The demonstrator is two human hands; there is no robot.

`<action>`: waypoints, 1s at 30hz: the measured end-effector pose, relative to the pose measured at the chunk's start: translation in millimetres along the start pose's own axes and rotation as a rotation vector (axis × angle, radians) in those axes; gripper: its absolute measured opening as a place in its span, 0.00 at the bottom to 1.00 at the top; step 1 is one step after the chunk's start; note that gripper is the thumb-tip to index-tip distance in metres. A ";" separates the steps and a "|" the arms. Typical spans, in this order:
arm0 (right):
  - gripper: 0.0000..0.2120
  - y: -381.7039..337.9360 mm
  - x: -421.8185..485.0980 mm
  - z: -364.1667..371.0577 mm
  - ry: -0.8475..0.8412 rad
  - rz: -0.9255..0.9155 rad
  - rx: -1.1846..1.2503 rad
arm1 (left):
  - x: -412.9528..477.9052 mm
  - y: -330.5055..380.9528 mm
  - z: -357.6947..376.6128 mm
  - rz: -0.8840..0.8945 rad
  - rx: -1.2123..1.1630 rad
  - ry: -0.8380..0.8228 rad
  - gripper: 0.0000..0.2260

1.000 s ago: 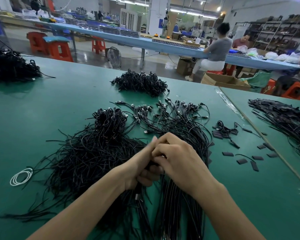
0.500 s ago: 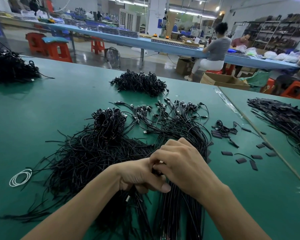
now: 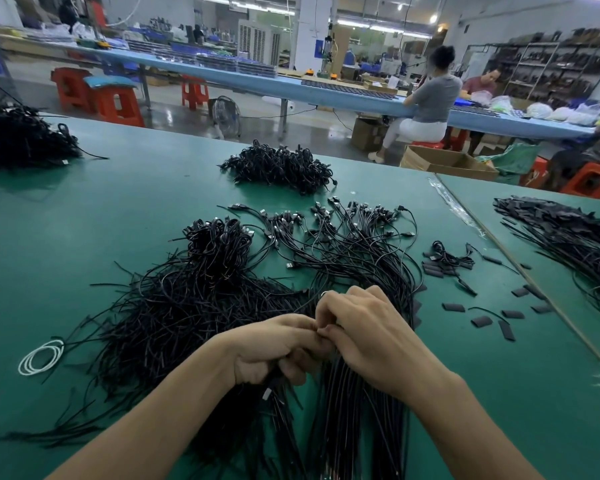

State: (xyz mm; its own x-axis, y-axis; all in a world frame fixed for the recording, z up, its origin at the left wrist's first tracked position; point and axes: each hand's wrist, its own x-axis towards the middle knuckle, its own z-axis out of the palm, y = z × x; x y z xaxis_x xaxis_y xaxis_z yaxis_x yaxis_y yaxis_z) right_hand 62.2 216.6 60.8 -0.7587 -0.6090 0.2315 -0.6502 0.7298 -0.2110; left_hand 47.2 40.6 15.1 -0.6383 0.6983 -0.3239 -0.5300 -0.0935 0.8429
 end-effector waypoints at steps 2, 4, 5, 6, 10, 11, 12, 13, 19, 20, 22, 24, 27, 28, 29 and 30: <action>0.11 5.3 -1.8 4.5 0.055 0.055 0.063 | 1.4 -0.8 -1.1 0.022 -0.175 -0.029 0.05; 0.12 9.0 -3.1 8.8 0.133 0.090 0.114 | 2.8 -1.6 -1.2 0.069 -0.255 -0.062 0.05; 0.13 10.2 -4.1 10.4 0.176 0.105 0.137 | 4.1 -2.4 -1.0 0.099 -0.271 -0.060 0.06; 0.13 11.6 -4.9 11.8 0.214 0.120 0.160 | 5.5 -3.0 -0.7 0.131 -0.287 -0.051 0.06; 0.12 16.7 -6.2 13.6 0.297 0.172 0.210 | 9.5 -4.6 2.9 0.248 -0.340 -0.032 0.04; 0.12 16.8 -6.1 12.6 0.291 0.166 0.183 | 11.0 -5.1 5.0 0.270 -0.332 -0.003 0.04; 0.11 16.6 -5.6 10.6 0.276 0.155 0.143 | 12.6 -5.8 7.3 0.286 -0.316 0.032 0.05; 0.09 16.1 -5.4 8.2 0.253 0.141 0.097 | 13.8 -6.4 9.2 0.296 -0.299 0.067 0.06; 0.03 16.5 -4.2 -2.9 0.093 0.056 -0.041 | 12.3 -5.3 14.4 0.249 -0.227 0.145 0.07; 0.03 16.4 -3.8 -4.0 0.076 0.039 -0.030 | 11.5 -5.0 14.5 0.239 -0.229 0.141 0.07; 0.03 16.4 -3.4 -5.3 0.062 -0.007 -0.052 | 9.8 -3.6 14.9 0.217 -0.236 0.122 0.08; 0.03 15.6 -3.5 -5.9 0.070 -0.044 -0.102 | 8.3 -2.7 13.7 0.191 -0.247 0.104 0.08; 0.03 12.9 -3.0 -6.1 0.078 -0.057 -0.123 | 7.4 -1.1 13.5 0.162 -0.262 0.103 0.10; 0.04 11.8 -2.9 -5.8 0.079 -0.049 -0.117 | 8.2 -1.2 13.9 0.158 -0.264 0.109 0.10; 0.05 11.0 -2.7 -5.1 0.084 -0.038 -0.117 | 8.8 -1.4 14.7 0.159 -0.265 0.122 0.10; 0.07 10.0 -2.4 -3.7 0.095 -0.023 -0.128 | 9.4 -1.7 15.5 0.165 -0.263 0.142 0.10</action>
State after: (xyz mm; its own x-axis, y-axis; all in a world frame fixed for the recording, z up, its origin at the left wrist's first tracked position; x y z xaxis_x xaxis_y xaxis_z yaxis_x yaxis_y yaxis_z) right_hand 57.7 226.5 61.6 -0.7326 -0.5982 0.3247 -0.6522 0.7535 -0.0833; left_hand 50.7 58.3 17.3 -0.7889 0.5546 -0.2646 -0.5272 -0.3895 0.7553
